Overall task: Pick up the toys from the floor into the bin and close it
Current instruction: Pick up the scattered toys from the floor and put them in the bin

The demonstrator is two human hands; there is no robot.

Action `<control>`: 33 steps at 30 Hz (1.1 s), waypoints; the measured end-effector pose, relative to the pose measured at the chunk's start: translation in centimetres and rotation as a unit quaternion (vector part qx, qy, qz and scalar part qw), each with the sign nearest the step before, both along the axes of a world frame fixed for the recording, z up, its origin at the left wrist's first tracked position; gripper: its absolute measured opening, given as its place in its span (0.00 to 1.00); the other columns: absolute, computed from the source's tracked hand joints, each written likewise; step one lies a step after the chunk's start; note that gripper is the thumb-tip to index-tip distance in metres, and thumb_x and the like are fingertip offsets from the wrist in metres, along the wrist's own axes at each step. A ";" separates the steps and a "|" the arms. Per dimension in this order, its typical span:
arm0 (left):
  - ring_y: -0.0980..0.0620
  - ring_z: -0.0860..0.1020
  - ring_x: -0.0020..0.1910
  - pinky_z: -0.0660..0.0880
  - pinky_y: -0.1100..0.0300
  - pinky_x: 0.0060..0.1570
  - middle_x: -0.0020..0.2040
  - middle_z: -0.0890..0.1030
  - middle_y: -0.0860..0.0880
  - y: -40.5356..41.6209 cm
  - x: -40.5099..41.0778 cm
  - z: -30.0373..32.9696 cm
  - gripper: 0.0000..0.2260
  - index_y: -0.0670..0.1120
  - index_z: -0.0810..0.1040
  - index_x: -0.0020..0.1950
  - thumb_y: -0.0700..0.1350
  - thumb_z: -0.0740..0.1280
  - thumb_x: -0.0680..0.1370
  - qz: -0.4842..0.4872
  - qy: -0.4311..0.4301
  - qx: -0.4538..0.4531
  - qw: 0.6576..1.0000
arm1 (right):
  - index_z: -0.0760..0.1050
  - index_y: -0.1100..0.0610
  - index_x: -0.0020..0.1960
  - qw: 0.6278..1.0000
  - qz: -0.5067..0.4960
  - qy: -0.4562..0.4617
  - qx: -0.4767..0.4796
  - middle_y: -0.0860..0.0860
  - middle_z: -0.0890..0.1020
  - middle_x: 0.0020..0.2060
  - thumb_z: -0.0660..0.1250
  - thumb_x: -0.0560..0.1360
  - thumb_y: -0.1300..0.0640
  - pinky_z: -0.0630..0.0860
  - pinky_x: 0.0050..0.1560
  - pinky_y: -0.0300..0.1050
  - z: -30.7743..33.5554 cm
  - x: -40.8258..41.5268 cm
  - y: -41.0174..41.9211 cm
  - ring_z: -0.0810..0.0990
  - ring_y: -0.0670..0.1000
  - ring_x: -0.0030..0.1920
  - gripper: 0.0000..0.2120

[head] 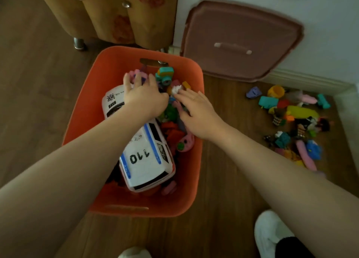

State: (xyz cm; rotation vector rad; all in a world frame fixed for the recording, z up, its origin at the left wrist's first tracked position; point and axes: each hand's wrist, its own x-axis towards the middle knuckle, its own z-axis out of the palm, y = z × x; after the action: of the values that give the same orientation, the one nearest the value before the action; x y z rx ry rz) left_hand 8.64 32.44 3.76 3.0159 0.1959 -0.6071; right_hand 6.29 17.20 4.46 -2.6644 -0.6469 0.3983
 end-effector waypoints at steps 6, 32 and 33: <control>0.44 0.38 0.75 0.38 0.44 0.72 0.76 0.35 0.44 1.4 -0.6 0.4 0.35 0.42 0.44 0.77 0.62 0.48 0.78 -0.005 0.029 0.022 0.999 | 0.54 0.53 0.76 0.998 -0.063 -0.021 -0.015 0.52 0.52 0.77 0.55 0.81 0.52 0.44 0.74 0.44 0.4 -2.4 -5.3 0.46 0.52 0.77 0.25; 0.42 0.72 0.62 0.75 0.52 0.53 0.76 0.53 0.42 -25.6 -7.4 -9.3 0.32 0.56 0.41 0.76 0.45 0.58 0.80 -0.139 0.135 -0.117 0.974 | 0.62 0.57 0.72 0.958 -0.152 0.212 -0.114 0.59 0.69 0.66 0.61 0.78 0.56 0.69 0.61 0.48 -13.2 -7.0 -30.5 0.72 0.59 0.63 0.23; 0.41 0.72 0.62 0.74 0.52 0.53 0.76 0.53 0.42 -26.2 -7.7 -9.9 0.31 0.57 0.42 0.76 0.45 0.57 0.80 -0.147 0.146 -0.116 0.971 | 0.62 0.56 0.72 0.961 -0.139 0.210 -0.115 0.58 0.68 0.66 0.62 0.78 0.54 0.71 0.59 0.50 -13.9 -7.0 -30.4 0.73 0.59 0.62 0.24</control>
State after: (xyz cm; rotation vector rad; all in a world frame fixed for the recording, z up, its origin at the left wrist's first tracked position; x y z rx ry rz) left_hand 0.89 6.26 -6.17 2.7354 -0.2970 -1.0185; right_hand -0.76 -13.22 -9.49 -2.6965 -0.0975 0.9698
